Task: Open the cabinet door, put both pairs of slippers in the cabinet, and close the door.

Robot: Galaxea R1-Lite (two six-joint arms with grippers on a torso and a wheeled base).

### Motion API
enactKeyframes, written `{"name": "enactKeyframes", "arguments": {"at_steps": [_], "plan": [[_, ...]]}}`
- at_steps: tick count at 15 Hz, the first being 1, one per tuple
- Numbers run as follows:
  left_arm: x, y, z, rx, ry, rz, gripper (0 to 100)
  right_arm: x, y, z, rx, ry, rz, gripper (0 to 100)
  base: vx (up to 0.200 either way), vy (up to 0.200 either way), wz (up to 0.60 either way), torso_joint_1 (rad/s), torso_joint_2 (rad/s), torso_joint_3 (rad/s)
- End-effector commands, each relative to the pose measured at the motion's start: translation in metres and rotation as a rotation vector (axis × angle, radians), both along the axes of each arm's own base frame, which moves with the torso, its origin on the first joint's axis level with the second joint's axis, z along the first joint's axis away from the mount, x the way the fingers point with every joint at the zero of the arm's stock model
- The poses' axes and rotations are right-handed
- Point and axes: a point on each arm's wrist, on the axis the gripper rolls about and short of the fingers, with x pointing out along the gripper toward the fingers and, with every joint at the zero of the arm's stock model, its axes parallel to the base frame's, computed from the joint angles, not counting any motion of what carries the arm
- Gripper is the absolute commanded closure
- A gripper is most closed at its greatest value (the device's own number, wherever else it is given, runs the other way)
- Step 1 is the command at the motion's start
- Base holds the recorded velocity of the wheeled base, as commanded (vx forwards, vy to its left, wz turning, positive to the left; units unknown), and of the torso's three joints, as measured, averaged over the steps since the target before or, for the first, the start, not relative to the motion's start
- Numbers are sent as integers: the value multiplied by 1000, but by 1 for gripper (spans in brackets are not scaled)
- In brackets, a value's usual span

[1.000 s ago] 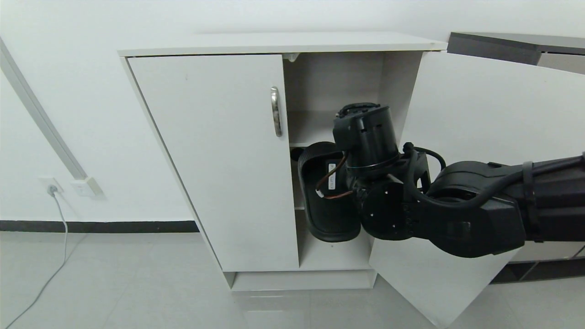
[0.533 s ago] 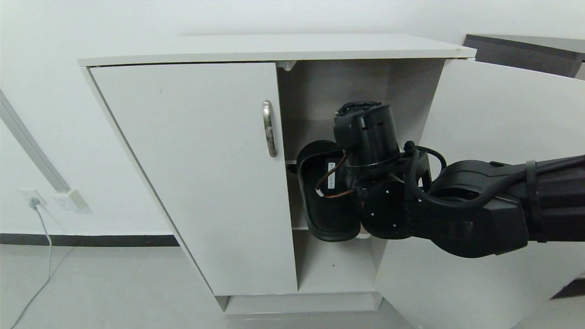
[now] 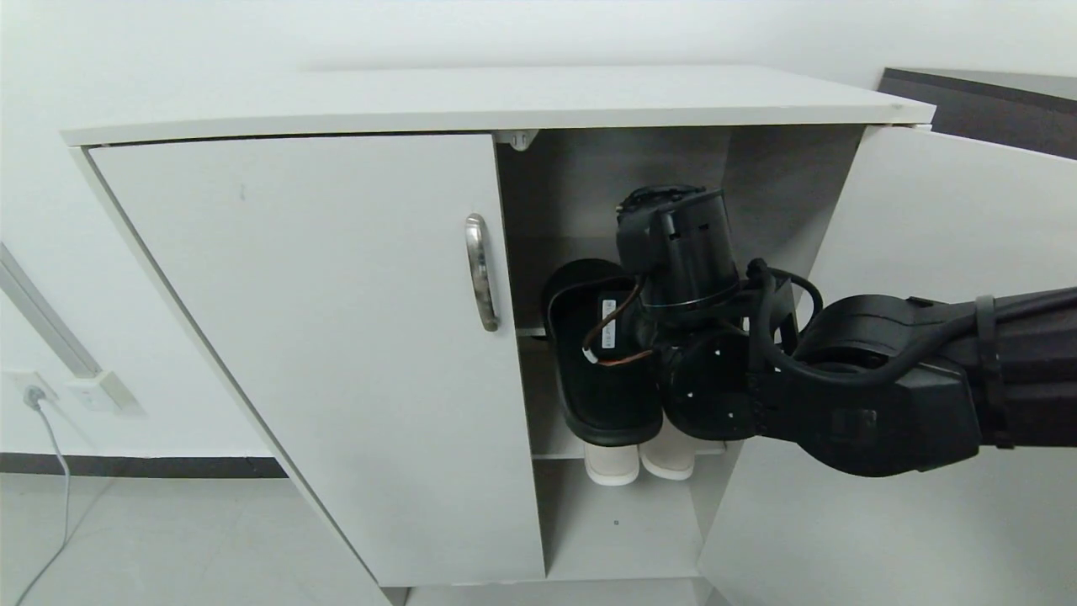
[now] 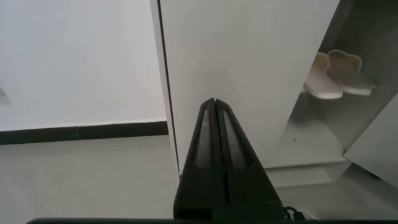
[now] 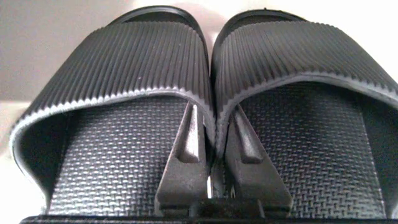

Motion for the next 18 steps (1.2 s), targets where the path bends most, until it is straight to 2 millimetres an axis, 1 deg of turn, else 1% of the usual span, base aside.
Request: {"name": "enactKeyframes", "arguments": {"at_steps": [1,3,6,8,9,12,15,18], "plan": [[0,0,0,0,1,0,100,1,0,0,0,3,7,100,0,0,0,0,0,0],[0,0,0,-2,1,0,100,15,4,3,21,-5,19,100,0,0,0,0,0,0],[0,0,0,-2,1,0,100,44,5,3,33,-26,-28,100,0,0,0,0,0,0],[0,0,0,-2,1,0,100,58,4,2,27,-31,-46,100,0,0,0,0,0,0],[0,0,0,-2,1,0,100,67,2,3,22,-27,-53,100,0,0,0,0,0,0],[0,0,0,-2,1,0,100,81,0,7,32,-34,-69,100,0,0,0,0,0,0],[0,0,0,-2,1,0,100,85,-2,13,44,-38,-59,100,0,0,0,0,0,0],[0,0,0,-2,1,0,100,91,-5,10,41,-36,-73,100,0,0,0,0,0,0]]}}
